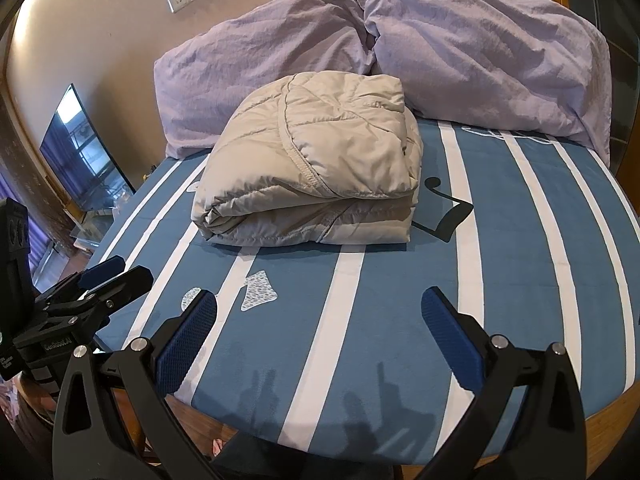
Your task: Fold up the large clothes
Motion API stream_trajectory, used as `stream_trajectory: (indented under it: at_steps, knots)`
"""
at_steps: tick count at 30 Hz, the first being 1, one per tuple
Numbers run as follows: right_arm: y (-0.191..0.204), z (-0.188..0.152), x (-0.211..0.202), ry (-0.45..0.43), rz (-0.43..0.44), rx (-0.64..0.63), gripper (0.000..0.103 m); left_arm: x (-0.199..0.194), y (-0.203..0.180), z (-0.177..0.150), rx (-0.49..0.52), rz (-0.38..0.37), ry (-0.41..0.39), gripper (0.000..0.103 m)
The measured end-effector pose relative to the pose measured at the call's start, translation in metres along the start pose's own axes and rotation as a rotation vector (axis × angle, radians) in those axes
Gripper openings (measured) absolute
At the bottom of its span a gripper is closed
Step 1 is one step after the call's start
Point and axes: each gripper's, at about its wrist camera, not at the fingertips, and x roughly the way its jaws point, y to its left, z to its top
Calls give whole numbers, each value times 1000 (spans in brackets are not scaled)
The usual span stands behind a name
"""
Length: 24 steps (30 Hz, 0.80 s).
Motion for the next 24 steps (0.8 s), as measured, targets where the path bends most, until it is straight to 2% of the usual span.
stream_trajectory:
  at_steps: [24]
  knots:
    - [3,0,0,3,8,-8,102,3,-1,1,-1,2,8,101]
